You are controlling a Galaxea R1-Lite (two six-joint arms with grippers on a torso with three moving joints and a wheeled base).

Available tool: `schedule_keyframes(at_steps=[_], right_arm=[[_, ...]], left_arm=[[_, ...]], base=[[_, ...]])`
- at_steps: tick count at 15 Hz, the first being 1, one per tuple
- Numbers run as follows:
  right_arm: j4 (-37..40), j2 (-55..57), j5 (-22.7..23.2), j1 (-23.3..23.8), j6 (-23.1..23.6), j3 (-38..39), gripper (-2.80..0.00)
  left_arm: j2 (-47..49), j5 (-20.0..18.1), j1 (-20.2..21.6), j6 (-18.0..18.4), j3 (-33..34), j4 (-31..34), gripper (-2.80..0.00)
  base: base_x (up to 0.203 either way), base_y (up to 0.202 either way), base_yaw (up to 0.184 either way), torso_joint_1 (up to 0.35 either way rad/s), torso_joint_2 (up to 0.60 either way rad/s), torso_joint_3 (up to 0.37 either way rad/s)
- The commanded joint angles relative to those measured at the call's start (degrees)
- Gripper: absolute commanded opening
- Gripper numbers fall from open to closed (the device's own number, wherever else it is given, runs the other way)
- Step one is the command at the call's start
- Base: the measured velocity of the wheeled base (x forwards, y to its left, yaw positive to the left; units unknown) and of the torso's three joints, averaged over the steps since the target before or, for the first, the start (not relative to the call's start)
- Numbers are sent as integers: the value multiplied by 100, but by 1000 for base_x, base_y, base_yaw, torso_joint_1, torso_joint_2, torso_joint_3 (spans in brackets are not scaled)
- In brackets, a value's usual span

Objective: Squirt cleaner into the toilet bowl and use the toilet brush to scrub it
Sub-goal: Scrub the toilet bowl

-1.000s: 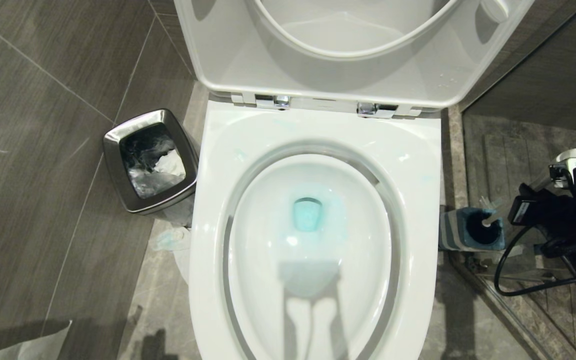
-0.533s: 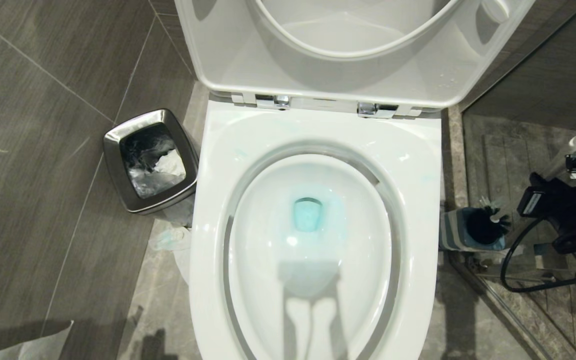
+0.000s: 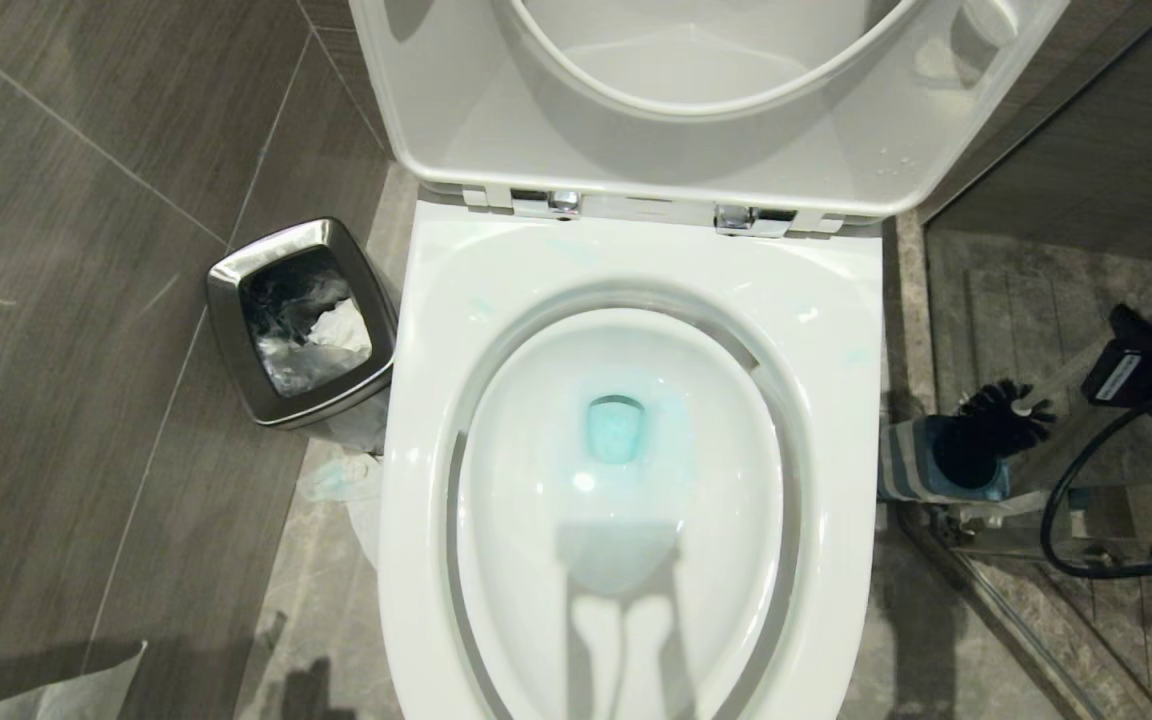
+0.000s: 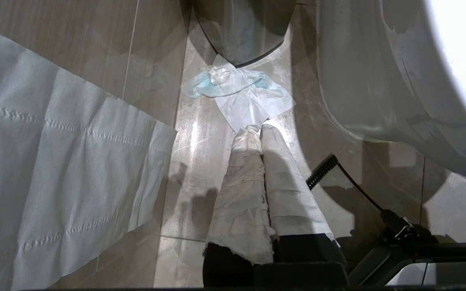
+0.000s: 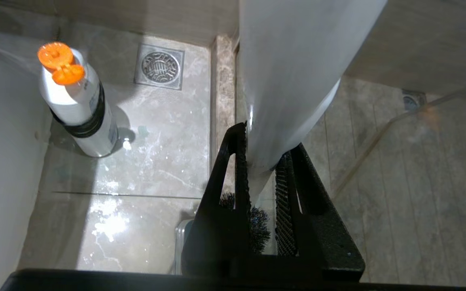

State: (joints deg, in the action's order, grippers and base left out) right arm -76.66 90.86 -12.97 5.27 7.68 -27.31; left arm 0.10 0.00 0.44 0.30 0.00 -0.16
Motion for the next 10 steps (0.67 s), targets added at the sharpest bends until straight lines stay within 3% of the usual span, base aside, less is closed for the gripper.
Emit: schedule_keyframes(at_steps=[1,10], right_arm=[[213,-530,2,-7,5,16,-280],[882,-1847,40,-26,86,-45,-280]], left_arm=[[-1,0,0,4,0,-2,-280],[-1,0,0,-4,0,-2,-280]], base=[[0,0,0,0,0,0],[0,0,0,0,0,0]])
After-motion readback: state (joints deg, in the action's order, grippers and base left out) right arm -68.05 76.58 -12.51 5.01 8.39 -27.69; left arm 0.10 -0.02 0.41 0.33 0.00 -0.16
